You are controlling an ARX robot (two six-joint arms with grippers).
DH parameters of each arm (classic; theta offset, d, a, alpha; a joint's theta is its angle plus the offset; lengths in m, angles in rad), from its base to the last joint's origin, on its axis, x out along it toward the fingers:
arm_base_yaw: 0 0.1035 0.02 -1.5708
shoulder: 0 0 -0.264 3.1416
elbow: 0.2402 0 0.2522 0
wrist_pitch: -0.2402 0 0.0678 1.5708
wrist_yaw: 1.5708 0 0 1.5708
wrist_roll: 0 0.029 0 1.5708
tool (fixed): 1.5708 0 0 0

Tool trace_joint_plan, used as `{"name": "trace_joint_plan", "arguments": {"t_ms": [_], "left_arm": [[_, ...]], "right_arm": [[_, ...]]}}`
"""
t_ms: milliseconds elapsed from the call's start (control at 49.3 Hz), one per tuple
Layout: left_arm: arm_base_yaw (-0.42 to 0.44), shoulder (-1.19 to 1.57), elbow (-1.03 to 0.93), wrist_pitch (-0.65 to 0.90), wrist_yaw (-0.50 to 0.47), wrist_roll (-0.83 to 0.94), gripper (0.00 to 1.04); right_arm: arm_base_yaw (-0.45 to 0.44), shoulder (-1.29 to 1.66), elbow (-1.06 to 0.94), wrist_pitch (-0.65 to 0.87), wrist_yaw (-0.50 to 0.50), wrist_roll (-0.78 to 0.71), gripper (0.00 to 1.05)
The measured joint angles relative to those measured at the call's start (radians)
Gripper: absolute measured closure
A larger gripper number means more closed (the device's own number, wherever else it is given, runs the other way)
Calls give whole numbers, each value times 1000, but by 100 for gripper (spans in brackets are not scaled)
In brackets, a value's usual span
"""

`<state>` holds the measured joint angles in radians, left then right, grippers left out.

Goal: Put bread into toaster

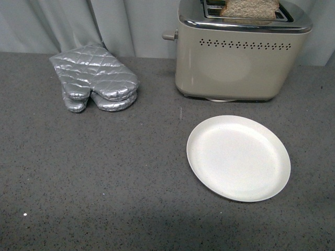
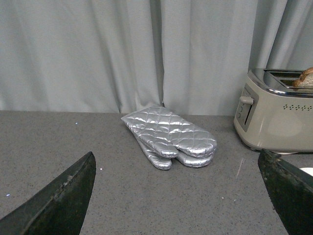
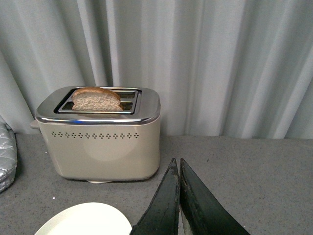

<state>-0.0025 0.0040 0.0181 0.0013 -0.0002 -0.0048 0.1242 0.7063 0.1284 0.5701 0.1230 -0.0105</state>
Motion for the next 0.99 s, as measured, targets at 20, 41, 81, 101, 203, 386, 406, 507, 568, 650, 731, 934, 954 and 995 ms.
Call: {"name": "trace_joint_plan", "arguments": {"t_ms": [20,41,81,101,203,386,406,507,568,650,731,934,954,995], "left_arm": [[0,0,0,0,0,0,7],[0,0,0,0,0,0,7],[0,0,0,0,0,0,7],[0,0,0,0,0,0,7],[0,0,0,0,0,0,7],[0,0,0,0,0,0,7],[0,0,0,0,0,0,7],[0,0,0,0,0,0,7],[0,0,0,0,0,0,7],[0,0,0,0,0,0,7],[0,0,0,0,0,0,7],[0,0,0,0,0,0,7],[0,0,0,0,0,0,7],[0,0,0,0,0,0,7]], "right_arm": [[-5,-11,-5,-5,-5,0,104],[-9,-21,-11,-10,-9,0,104],[-19,-46,-23,-24,-20,0,104],[-23,-57,-28,-30,-24,0,104],[-94,-112,-50,-64,-115,0,104],[-122,-207,-79,-127,-121,3,104],[-122,-216,-80,-133,-121,3,104],[-122,-260,-106,-144,-121,4,104],[-122,-286,-124,-153,-121,4,104],[-122,-329,-124,-193,-121,6,104],[-122,-372,-124,-232,-121,6,104],[-122,-459,-124,-320,-121,6,104],[-122,-466,-124,-326,-121,6,104],[-122,-475,-124,-335,-121,6,104]]}}
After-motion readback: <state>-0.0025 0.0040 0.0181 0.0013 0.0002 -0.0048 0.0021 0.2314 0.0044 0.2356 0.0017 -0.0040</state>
